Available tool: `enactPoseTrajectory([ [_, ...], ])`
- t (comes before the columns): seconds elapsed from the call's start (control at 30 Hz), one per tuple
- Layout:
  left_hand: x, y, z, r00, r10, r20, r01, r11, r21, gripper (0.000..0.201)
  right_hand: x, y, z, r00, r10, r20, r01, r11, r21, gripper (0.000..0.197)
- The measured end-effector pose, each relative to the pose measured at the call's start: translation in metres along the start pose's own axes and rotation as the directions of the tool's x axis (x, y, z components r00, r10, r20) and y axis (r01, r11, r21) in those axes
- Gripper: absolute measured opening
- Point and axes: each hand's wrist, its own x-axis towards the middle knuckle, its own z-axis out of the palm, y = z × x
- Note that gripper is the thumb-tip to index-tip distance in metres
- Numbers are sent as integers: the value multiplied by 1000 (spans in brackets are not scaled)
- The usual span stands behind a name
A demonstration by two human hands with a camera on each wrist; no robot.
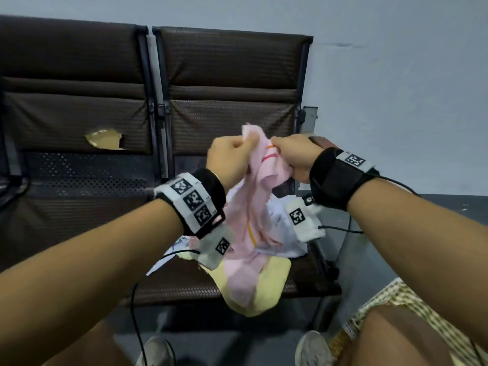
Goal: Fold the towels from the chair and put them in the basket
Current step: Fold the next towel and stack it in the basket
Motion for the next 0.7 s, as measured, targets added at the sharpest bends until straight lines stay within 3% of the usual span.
enactPoseTrajectory([
  [0.07,-13,1,8,989,116,92,-131,975,179,48,-10,-3,5,993,53,109,-67,990,124,41],
  [0.13,-15,0,6,979,130,160,-170,949,265,35,-16,-1,7,986,60,154,-77,991,107,27],
  [0.17,-15,0,3,975,99,197,-145,961,237,30,-17,1,7,989,59,136,-71,994,85,14],
  [0.23,-13,1,-4,976,7,217,-29,995,98,28,-16,8,2,993,85,76,-88,995,39,21],
  [0.3,-8,1,-6,991,-54,120,55,998,0,19,-14,10,-2,994,80,75,-81,997,20,30],
  [0.37,-4,3,-8,993,-102,61,103,995,-8,38,-18,6,-4,990,23,143,-21,1000,-13,26],
  [0.43,-1,7,-12,958,-208,196,224,972,-66,59,-24,-1,-4,970,-31,240,43,998,-44,25],
  [0.53,4,13,-22,836,-281,471,360,929,-84,48,-21,-8,-7,971,-52,232,75,993,-94,14],
  [0.57,6,14,-24,824,-282,492,363,929,-75,44,-20,-10,-9,973,-61,224,93,986,-135,7],
  [0.63,19,13,-25,852,-304,426,352,935,-36,42,-11,-14,-21,968,-88,235,169,921,-352,20],
  [0.7,32,11,-23,901,-287,327,297,955,21,33,1,-16,-33,973,-91,212,209,738,-641,29],
])
